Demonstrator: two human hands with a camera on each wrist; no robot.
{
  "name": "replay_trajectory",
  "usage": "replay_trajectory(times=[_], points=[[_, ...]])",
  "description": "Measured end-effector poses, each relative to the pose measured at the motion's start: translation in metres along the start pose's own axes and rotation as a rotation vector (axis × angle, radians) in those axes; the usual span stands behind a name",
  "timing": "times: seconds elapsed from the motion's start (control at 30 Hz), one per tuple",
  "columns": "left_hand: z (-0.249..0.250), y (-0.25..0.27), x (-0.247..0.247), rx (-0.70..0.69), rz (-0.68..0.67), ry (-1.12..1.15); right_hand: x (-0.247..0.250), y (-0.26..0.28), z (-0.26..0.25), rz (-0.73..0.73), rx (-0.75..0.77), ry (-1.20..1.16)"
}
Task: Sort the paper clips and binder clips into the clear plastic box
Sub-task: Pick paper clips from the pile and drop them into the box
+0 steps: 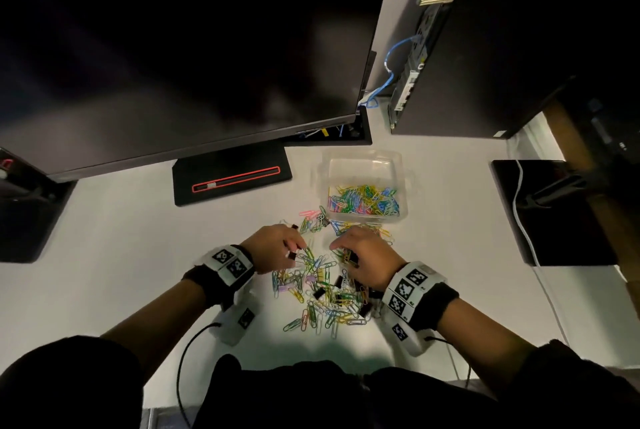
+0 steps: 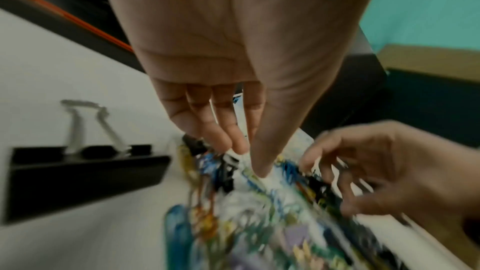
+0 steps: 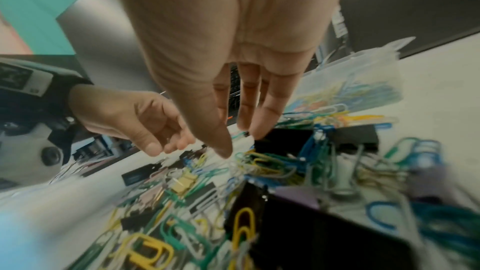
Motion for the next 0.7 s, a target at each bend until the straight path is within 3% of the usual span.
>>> replay_trajectory(times=[0.23,0.4,0.53,0.7], points=[[0.006,0.013,-0.013,-0.159,0.049,-0.165,-0.011,-0.007,-0.016,-0.109,0.095,0.111],[0.023,0.007,-0.025,-0.298,0.005,-0.344,-0.013,-0.002,-0.015,-0.193,0.119,0.276],[0.027,0.004,-0.035,-0.314,-0.042,-0.398,-0.014,-0.002,-0.012,-0.177,0.118,0.309],[0.031,0.007,-0.037,-0.327,0.010,-0.370,-0.013,0.001,-0.008,-0.176,0.080,0.291]])
Point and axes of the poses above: each hand's wrist, its own y-axis away from the middle knuckle, its own x-axis out of the back of the hand, z = x × y, the point moved 6 cm from there along -y, towards the middle knuckle, and after that the axes turned 14 degrees about z, right-handed, at the moved point
